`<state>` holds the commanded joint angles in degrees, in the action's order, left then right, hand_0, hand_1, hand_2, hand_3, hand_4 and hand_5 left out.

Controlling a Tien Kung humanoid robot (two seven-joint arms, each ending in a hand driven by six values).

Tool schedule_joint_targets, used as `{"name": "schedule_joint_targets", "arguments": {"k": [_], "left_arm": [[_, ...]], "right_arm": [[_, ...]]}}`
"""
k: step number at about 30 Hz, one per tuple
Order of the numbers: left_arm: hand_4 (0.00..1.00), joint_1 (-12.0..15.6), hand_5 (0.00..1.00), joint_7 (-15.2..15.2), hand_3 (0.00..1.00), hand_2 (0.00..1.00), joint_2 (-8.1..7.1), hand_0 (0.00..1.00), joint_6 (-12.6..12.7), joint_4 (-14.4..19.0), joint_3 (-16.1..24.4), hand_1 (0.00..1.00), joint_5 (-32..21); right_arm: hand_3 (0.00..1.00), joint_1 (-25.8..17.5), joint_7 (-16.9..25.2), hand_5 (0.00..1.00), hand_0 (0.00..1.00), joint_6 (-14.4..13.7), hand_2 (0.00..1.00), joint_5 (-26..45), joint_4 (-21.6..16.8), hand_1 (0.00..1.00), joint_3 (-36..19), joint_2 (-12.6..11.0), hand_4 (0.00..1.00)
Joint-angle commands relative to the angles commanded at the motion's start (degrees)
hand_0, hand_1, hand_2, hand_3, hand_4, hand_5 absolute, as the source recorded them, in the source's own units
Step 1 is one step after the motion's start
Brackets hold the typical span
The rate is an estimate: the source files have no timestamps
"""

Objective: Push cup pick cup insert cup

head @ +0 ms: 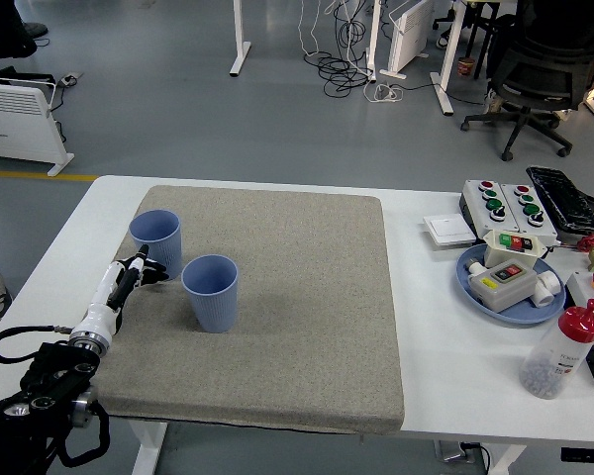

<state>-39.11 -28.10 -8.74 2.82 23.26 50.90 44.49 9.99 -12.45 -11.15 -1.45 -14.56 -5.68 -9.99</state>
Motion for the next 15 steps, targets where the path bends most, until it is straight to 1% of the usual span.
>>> {"name": "schedule_joint_targets", "arguments": {"k": [5, 7, 9, 12, 15], "left_arm": [[0.543, -1.6, 0.998, -0.2, 0.410, 0.454, 0.43, 0.688, -0.1, -1.6, -1.7, 0.572, -1.4], [0.543, -2.4, 0.998, -0.3, 0.410, 0.454, 0.80, 0.688, -0.1, -3.0, -3.0, 0.572, -2.9], [0.537, -2.8, 0.998, -0.4, 0.410, 0.454, 1.06, 0.687, -0.1, -3.8, -3.6, 0.571, -3.6], [0.537, -3.1, 0.998, -0.4, 0.410, 0.454, 1.27, 0.687, -0.2, -4.1, -3.7, 0.571, -3.8], [0.536, -3.1, 0.998, -0.4, 0.410, 0.454, 1.17, 0.687, -0.2, -3.8, -3.5, 0.571, -3.3]], "right_arm": [[0.612, 0.2, 0.0, 0.473, 0.709, 0.0, 0.708, 0.0, 0.0, 0.654, 0.0, 0.0, 0.104], [0.612, 0.3, -0.1, 0.473, 0.709, 0.0, 0.708, -0.2, 0.0, 0.654, -0.1, 0.0, 0.104], [0.612, 0.4, -0.1, 0.474, 0.709, 0.0, 0.708, -0.5, -0.1, 0.654, -0.2, 0.0, 0.103], [0.612, 0.4, -0.2, 0.474, 0.709, 0.0, 0.708, -0.7, -0.1, 0.654, -0.4, 0.1, 0.103], [0.612, 0.4, -0.2, 0.475, 0.709, 0.0, 0.707, -0.8, -0.1, 0.653, -0.4, 0.1, 0.103]]}}
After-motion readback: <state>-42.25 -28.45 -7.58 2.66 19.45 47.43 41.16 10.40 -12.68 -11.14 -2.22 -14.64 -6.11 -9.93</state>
